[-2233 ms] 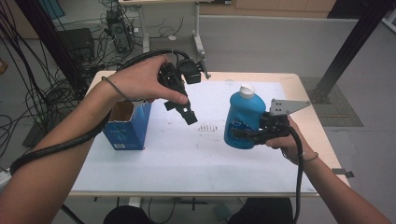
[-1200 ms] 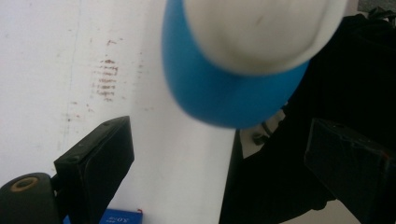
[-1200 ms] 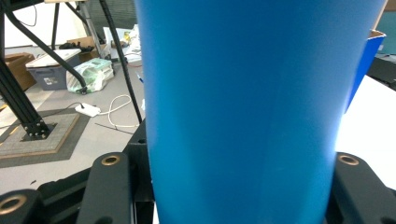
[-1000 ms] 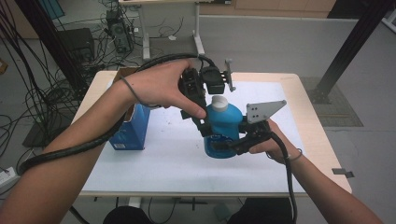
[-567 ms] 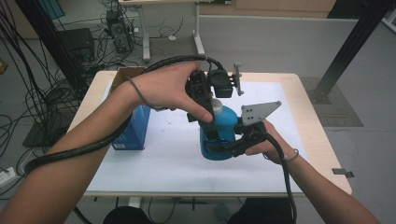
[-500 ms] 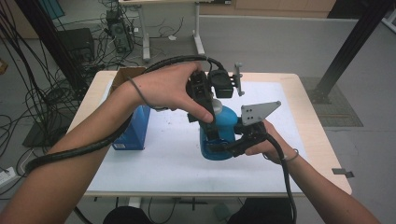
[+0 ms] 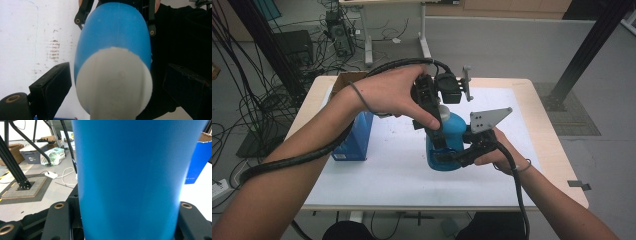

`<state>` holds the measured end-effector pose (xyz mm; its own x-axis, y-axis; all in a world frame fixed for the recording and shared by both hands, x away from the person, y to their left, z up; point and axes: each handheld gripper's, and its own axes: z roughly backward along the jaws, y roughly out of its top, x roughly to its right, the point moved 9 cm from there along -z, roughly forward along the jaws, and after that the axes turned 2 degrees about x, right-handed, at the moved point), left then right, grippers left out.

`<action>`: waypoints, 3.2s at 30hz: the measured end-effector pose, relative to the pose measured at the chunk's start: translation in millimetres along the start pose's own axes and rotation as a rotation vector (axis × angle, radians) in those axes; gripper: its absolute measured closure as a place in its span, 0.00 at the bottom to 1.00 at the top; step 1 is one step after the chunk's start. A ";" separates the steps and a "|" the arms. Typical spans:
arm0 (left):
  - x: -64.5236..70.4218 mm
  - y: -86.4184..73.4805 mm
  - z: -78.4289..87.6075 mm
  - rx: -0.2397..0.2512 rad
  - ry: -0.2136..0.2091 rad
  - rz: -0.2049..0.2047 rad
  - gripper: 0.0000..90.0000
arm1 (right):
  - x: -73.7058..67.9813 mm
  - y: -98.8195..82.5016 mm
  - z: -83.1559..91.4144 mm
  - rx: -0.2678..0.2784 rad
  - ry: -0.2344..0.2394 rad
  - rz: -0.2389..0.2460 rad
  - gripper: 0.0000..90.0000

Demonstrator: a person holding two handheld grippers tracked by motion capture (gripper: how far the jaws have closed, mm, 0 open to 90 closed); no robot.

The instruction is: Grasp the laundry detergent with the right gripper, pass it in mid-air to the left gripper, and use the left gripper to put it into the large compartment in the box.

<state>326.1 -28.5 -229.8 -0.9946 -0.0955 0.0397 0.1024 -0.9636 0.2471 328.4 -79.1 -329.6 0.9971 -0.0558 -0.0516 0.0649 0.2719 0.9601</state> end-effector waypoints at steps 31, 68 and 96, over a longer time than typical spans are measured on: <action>-0.7 -2.6 -0.9 -0.001 -0.003 0.004 0.09 | 2.5 -3.6 -1.8 -0.013 -0.001 -0.003 0.48; 0.3 -4.5 0.8 0.001 0.005 0.013 0.09 | 0.5 -4.0 -2.8 -0.023 0.003 -0.001 0.48; 2.0 -5.0 0.2 0.000 0.011 0.008 0.10 | -0.6 -4.7 -4.7 -0.024 0.007 -0.007 0.48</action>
<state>323.5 -23.9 -230.8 -0.9939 -0.1062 0.0310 0.1106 -0.9626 0.2472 327.7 -75.9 -335.4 0.9969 -0.0508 -0.0608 0.0732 0.2947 0.9528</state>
